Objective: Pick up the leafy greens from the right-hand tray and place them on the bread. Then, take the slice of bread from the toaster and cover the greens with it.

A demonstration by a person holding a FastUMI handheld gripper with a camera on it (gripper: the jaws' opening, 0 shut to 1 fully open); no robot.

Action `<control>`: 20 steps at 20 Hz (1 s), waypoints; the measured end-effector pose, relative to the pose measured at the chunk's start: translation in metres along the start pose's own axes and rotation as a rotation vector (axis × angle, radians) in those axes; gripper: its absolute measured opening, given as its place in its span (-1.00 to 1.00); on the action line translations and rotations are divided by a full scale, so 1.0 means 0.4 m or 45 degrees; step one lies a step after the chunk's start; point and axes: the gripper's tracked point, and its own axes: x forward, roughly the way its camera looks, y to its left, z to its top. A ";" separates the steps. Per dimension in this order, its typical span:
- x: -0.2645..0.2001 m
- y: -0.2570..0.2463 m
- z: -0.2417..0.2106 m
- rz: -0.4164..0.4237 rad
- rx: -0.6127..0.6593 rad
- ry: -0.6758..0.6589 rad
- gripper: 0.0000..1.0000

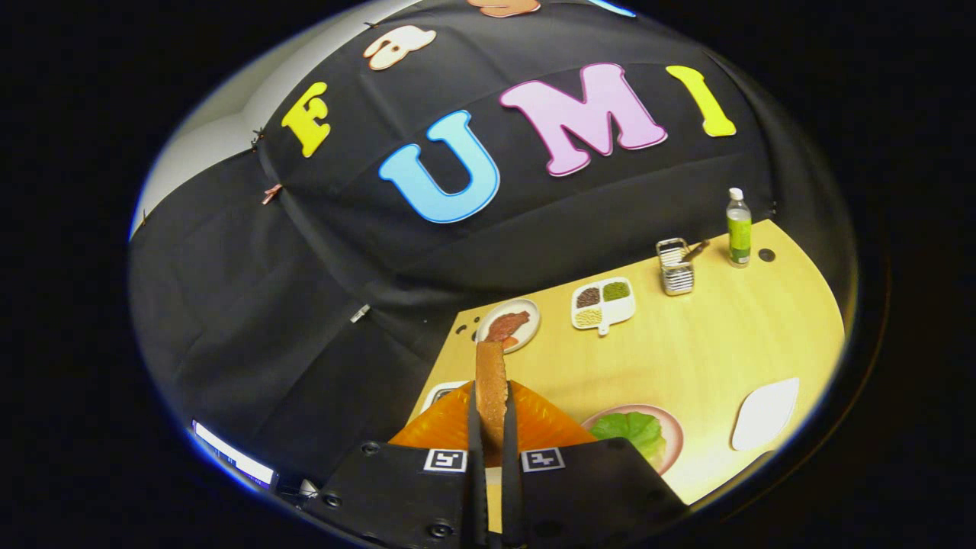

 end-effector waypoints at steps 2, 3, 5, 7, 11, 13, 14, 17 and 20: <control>-0.009 -0.059 -0.008 -0.045 0.029 0.001 -0.77; -0.012 -0.090 -0.013 -0.073 0.035 0.002 -0.77; -0.012 -0.148 -0.023 -0.128 0.042 -0.005 -0.77; 0.001 -0.196 -0.052 -0.174 0.053 0.015 -0.77; 0.032 -0.255 -0.152 -0.245 0.039 0.101 -0.77; 0.055 -0.261 -0.205 -0.249 0.030 0.150 -0.77; 0.067 -0.261 -0.229 -0.244 0.036 0.176 -0.77; 0.113 -0.260 -0.296 -0.226 0.071 0.235 -0.77; 0.151 -0.271 -0.343 -0.226 0.094 0.266 -0.78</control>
